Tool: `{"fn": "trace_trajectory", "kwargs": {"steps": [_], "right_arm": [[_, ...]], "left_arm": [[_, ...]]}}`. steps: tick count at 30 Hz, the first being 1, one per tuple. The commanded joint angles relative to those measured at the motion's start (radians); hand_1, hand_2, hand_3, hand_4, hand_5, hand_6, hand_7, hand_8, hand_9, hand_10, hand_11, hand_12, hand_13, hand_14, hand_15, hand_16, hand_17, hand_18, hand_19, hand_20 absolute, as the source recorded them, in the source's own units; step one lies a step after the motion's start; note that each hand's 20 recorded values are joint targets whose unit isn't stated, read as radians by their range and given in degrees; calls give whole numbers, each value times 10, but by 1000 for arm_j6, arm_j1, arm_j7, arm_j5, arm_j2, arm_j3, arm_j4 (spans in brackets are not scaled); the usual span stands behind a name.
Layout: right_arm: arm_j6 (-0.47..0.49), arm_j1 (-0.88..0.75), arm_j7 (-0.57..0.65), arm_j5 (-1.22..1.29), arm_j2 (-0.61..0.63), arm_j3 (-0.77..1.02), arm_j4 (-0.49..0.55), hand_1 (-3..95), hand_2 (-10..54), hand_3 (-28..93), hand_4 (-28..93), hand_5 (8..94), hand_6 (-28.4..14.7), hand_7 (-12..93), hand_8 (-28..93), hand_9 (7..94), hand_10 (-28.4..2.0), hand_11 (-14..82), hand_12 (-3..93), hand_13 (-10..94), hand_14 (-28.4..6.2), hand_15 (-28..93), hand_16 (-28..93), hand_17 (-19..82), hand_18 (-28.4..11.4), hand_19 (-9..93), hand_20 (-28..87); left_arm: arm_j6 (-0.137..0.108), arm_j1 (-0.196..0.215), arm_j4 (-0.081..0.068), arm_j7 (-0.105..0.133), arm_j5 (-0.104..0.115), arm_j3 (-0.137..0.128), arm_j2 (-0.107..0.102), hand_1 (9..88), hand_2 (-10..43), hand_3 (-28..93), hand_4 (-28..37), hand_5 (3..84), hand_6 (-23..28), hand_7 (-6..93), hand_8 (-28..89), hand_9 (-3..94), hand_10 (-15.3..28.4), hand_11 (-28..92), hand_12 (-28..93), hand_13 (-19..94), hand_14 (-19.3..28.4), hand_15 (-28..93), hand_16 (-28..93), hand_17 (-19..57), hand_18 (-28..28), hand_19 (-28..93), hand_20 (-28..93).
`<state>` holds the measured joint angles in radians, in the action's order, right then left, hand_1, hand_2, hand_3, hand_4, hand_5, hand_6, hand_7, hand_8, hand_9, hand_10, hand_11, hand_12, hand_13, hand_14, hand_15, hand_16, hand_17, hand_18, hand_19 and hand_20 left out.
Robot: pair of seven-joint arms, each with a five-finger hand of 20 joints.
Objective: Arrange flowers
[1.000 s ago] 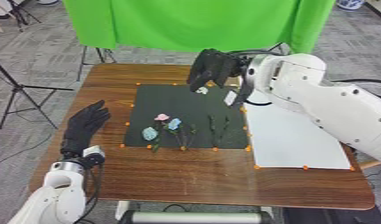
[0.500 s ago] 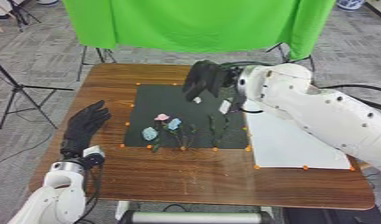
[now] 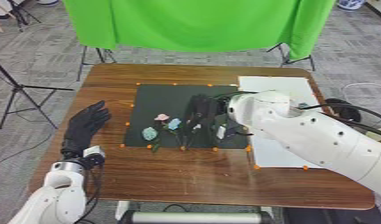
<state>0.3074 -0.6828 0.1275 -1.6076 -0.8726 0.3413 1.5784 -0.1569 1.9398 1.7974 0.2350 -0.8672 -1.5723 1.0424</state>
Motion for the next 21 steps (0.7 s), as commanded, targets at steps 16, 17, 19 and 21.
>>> {"fn": "trace_trajectory", "kwargs": {"steps": [16,17,19,21], "right_arm": [[-41,50,21,89,-20,49,-1,326,-90,720,-149,521,22,179,-112,671,-124,100,146,875,-50,568,323,597,-146,932,550],[-36,52,20,91,-16,52,2,326,-90,720,-149,521,22,179,-112,671,-123,101,147,875,-49,568,322,598,-146,932,549],[-34,61,21,94,-7,52,10,326,-90,719,-148,523,23,180,-112,672,-123,102,149,875,-49,568,322,597,-147,932,550],[-24,67,16,83,4,62,18,326,-90,719,-148,523,23,181,-113,673,-124,102,149,875,-50,569,322,597,-146,932,550]], "left_arm": [[13,-5,-6,-8,-6,8,2,207,-28,708,-283,479,-4,157,-75,451,126,168,117,365,168,182,-1,52,144,100,159],[11,-6,-6,-8,-5,10,2,207,-28,708,-283,479,-4,158,-75,451,126,169,117,365,168,182,-1,52,144,100,159],[11,-6,-6,-7,-5,10,2,206,-28,709,-283,480,-4,157,-75,451,126,168,117,365,168,182,-1,52,145,101,159],[10,0,-2,-5,-5,6,4,207,-28,708,-283,481,-4,156,-75,451,126,168,116,365,168,181,-1,52,145,101,159]]}}
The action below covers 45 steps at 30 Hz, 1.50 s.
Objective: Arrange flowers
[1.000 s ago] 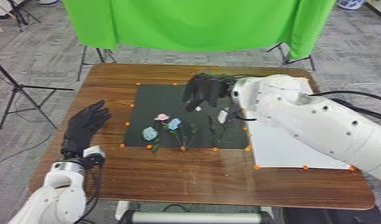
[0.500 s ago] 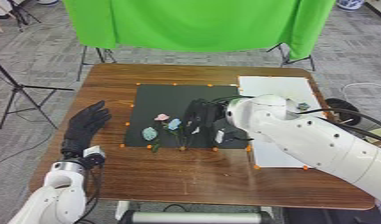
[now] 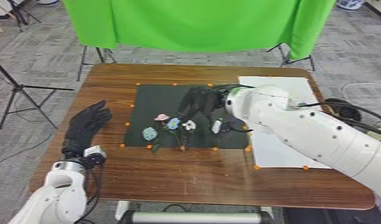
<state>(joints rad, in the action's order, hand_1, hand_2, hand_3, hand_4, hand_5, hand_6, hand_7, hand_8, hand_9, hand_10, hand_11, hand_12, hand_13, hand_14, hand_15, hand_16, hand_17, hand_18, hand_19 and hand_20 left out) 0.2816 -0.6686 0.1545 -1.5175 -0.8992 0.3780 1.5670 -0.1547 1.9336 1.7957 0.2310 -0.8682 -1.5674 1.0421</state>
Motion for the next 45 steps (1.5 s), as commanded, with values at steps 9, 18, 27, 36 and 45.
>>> {"fn": "trace_trajectory", "kwargs": {"steps": [9,18,27,36,45], "right_arm": [[-64,15,9,-162,195,153,124,323,-94,722,-148,535,22,185,-113,673,-126,105,153,871,-49,569,322,594,-146,932,550],[-161,-170,101,-362,313,359,120,303,-95,718,-148,536,20,179,-110,673,-129,105,157,865,-50,572,324,589,-147,932,552],[-128,-301,188,-439,337,483,7,289,-95,708,-146,536,18,173,-104,671,-130,105,159,858,-53,574,322,578,-150,932,546],[-65,-336,245,-469,336,505,-81,284,-95,707,-149,538,19,174,-104,675,-130,109,163,857,-54,573,320,575,-153,932,539],[11,-411,284,-457,340,569,-105,282,-95,707,-150,539,20,176,-105,682,-131,115,165,857,-54,572,317,574,-153,932,529]], "left_arm": [[2,15,3,3,-3,-1,7,207,-27,707,-283,480,-4,157,-75,450,126,168,116,365,168,181,-1,52,145,101,158],[2,18,5,0,-6,-2,9,208,-27,708,-283,480,-4,157,-75,451,126,168,117,365,168,180,0,52,145,101,158],[3,24,7,0,-6,-3,13,211,-27,709,-283,480,-4,158,-75,452,126,169,116,365,168,181,-1,52,145,102,158],[15,19,6,-4,-9,-1,12,211,-27,710,-283,481,-4,157,-75,452,126,169,116,364,167,181,-1,51,145,102,158],[13,33,11,-9,-6,-7,12,214,-29,710,-283,480,-4,157,-75,452,126,169,117,365,168,180,-1,51,145,101,158]]}}
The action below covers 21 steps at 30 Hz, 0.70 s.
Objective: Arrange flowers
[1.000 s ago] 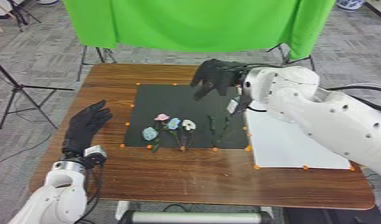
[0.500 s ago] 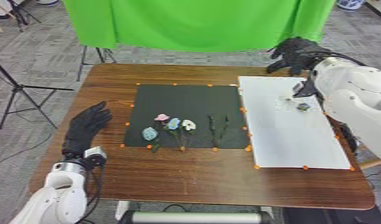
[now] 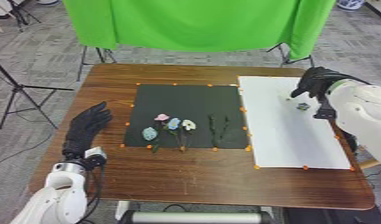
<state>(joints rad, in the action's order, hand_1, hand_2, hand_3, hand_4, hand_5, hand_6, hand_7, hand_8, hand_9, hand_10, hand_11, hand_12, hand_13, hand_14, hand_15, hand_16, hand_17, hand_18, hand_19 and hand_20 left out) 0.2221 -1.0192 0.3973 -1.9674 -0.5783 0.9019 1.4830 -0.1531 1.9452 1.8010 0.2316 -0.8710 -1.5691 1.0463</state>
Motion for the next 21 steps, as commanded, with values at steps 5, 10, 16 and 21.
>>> {"fn": "trace_trajectory", "kwargs": {"steps": [5,10,16,21], "right_arm": [[102,-83,48,2,10,44,-26,280,-95,707,-150,551,22,178,-105,698,-129,127,169,856,-54,571,318,570,-155,932,526],[63,-98,47,27,3,23,-23,291,-95,708,-151,556,23,181,-106,700,-130,128,170,857,-54,570,317,569,-154,932,520],[-75,-101,59,40,4,-25,-23,377,-85,701,-174,602,34,211,-98,751,-116,148,171,879,-43,568,314,589,-147,932,519],[-150,-102,44,21,34,-28,7,500,-47,637,-199,713,35,266,7,834,-104,174,180,908,-32,561,323,619,-139,932,534]], "left_arm": [[12,25,7,-11,-5,-9,9,214,-28,710,-283,481,-4,156,-75,452,126,169,117,365,168,180,0,51,145,101,158],[16,20,4,-12,-5,-5,8,215,-29,710,-283,480,-4,156,-74,452,126,169,117,365,168,180,0,51,145,101,158],[18,19,4,-11,-6,-2,8,215,-29,710,-283,481,-4,157,-74,453,126,170,117,365,168,180,-1,51,145,101,158],[14,22,6,-5,-4,-7,7,216,-27,708,-283,480,-4,157,-75,453,126,169,116,366,168,180,-1,50,145,100,158]]}}
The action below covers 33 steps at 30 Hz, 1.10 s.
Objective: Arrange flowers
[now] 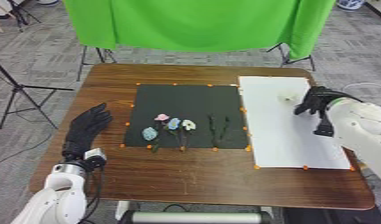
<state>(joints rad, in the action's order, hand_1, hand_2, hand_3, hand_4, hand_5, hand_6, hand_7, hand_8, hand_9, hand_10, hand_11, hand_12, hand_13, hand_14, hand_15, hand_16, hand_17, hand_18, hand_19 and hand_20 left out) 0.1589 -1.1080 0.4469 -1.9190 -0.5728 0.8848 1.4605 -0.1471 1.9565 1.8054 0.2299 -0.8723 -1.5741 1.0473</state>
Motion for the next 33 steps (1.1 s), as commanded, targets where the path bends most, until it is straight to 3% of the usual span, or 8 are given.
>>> {"fn": "trace_trajectory", "kwargs": {"steps": [1,7,13,22,29,33], "right_arm": [[-80,-18,-7,-39,33,7,44,516,-45,633,-203,730,35,269,16,849,-103,178,182,914,-30,560,325,623,-137,932,536],[-63,-31,32,-107,52,115,207,527,-54,639,-202,751,35,267,19,866,-101,174,200,918,-26,556,332,628,-134,932,540],[-198,45,-37,-85,28,17,324,528,-57,642,-205,758,33,257,24,868,-99,166,213,918,-23,555,337,629,-131,932,542],[-419,222,-200,-109,-127,-321,210,523,-62,646,-202,757,35,247,22,861,-96,154,223,916,-23,557,342,628,-131,932,547],[-434,230,-212,-134,-181,-403,161,524,-68,650,-203,757,40,255,16,861,-95,145,231,914,-23,561,344,625,-132,932,554],[-425,227,-207,-136,-190,-439,148,523,-68,651,-203,756,40,259,13,861,-95,144,233,914,-23,563,344,624,-132,932,555]], "left_arm": [[7,11,2,-1,-3,-2,6,216,-27,709,-283,480,-4,157,-75,453,126,169,117,366,168,181,-1,50,145,100,158],[4,15,4,1,-3,-6,5,216,-28,710,-283,481,-5,157,-75,452,126,168,117,365,168,181,-1,50,145,100,158],[10,8,0,-8,-6,-2,4,216,-28,710,-283,481,-4,158,-75,452,126,168,117,365,168,180,-1,50,146,101,158],[14,-2,-4,-4,-8,6,10,216,-28,709,-283,481,-4,158,-75,452,126,168,117,365,168,181,0,50,146,101,158],[10,10,0,-5,-6,1,14,216,-28,709,-283,481,-3,157,-75,452,126,169,117,365,168,180,-1,50,146,101,157],[13,4,-6,-6,-6,5,15,216,-28,710,-283,481,-3,156,-74,452,126,169,117,365,168,180,0,49,146,101,158]]}}
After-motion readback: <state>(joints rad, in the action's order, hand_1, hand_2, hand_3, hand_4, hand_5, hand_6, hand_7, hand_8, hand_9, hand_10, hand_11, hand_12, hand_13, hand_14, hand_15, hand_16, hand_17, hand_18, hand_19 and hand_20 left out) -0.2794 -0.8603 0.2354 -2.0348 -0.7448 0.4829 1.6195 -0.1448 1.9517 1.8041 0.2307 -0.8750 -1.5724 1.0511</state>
